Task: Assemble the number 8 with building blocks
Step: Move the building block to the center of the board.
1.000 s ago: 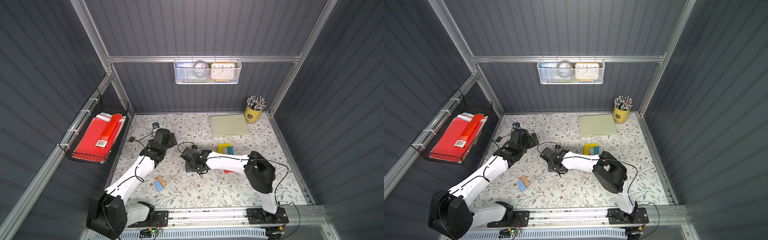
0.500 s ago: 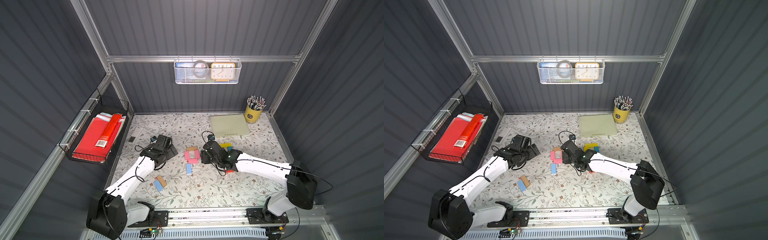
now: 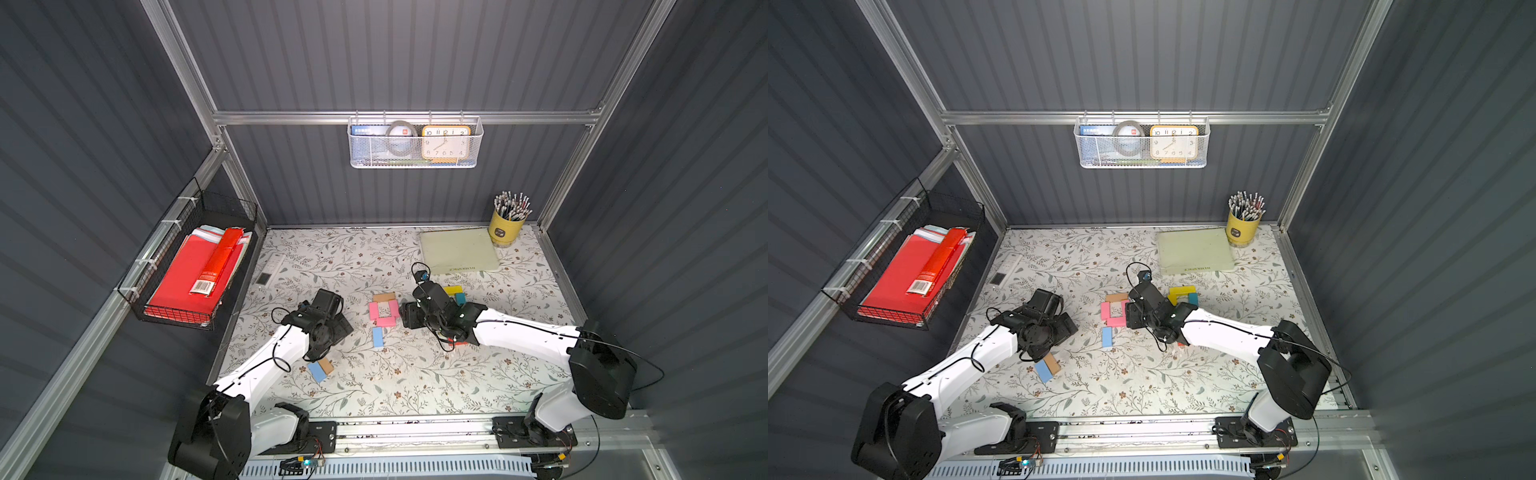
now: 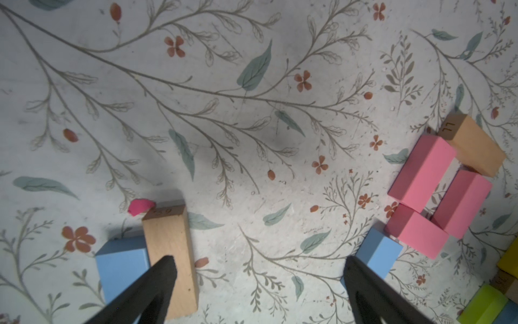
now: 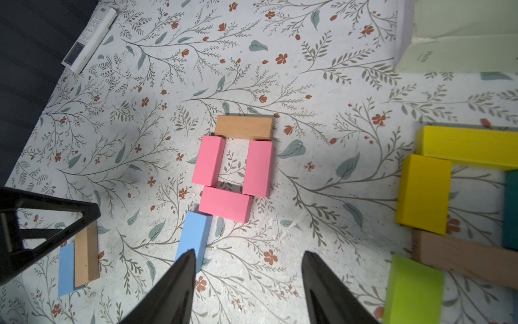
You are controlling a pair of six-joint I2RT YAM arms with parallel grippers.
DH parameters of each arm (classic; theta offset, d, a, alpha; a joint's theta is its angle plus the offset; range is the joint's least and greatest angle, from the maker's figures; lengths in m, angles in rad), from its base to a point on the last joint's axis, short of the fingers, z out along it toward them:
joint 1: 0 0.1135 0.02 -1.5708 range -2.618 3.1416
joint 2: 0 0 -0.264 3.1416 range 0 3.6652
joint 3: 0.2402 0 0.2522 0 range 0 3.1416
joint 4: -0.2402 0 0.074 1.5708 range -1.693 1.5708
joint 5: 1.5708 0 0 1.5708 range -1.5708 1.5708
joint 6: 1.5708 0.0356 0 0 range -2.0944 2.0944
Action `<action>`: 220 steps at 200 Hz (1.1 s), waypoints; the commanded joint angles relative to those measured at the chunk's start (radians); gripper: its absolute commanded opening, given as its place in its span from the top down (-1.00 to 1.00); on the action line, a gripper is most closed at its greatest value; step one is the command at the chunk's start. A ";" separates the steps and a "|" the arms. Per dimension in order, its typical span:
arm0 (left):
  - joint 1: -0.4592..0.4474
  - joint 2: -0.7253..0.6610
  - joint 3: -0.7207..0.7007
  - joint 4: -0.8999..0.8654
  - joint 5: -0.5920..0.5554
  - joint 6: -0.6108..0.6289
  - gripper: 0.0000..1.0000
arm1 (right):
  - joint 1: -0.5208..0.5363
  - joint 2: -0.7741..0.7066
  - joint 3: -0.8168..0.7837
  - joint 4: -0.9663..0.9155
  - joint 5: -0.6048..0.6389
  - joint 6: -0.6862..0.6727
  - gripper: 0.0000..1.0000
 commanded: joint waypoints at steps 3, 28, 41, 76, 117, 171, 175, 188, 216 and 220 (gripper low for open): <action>0.006 -0.028 -0.023 -0.067 -0.030 -0.025 -0.96 | -0.008 0.009 -0.021 0.020 -0.020 -0.009 -0.29; 0.006 -0.035 -0.055 -0.050 -0.010 -0.036 -0.96 | -0.010 0.007 -0.021 0.017 -0.017 -0.010 -0.29; 0.006 -0.034 -0.064 -0.047 -0.014 -0.050 -0.96 | -0.012 0.003 -0.023 0.015 -0.016 -0.011 -0.29; 0.006 -0.027 -0.078 -0.048 -0.049 -0.084 -0.91 | -0.014 -0.005 -0.035 0.016 -0.015 -0.010 -0.29; 0.006 0.023 -0.056 -0.053 -0.131 -0.088 -0.76 | -0.015 -0.012 -0.055 0.019 -0.018 -0.005 -0.29; 0.006 0.072 -0.052 0.002 -0.171 -0.087 -0.61 | -0.019 -0.024 -0.074 0.015 -0.013 -0.009 -0.29; 0.006 0.074 -0.052 0.006 -0.171 -0.086 -0.60 | -0.019 -0.026 -0.076 0.016 -0.012 -0.009 -0.29; 0.006 0.080 -0.052 0.022 -0.171 -0.079 -0.55 | -0.021 -0.028 -0.082 0.018 -0.012 -0.009 -0.29; 0.007 0.102 -0.055 0.026 -0.179 -0.071 -0.47 | -0.025 -0.025 -0.087 0.016 -0.015 -0.010 -0.29; 0.006 0.104 -0.057 0.026 -0.179 -0.070 -0.47 | -0.025 -0.027 -0.087 0.016 -0.014 -0.009 -0.29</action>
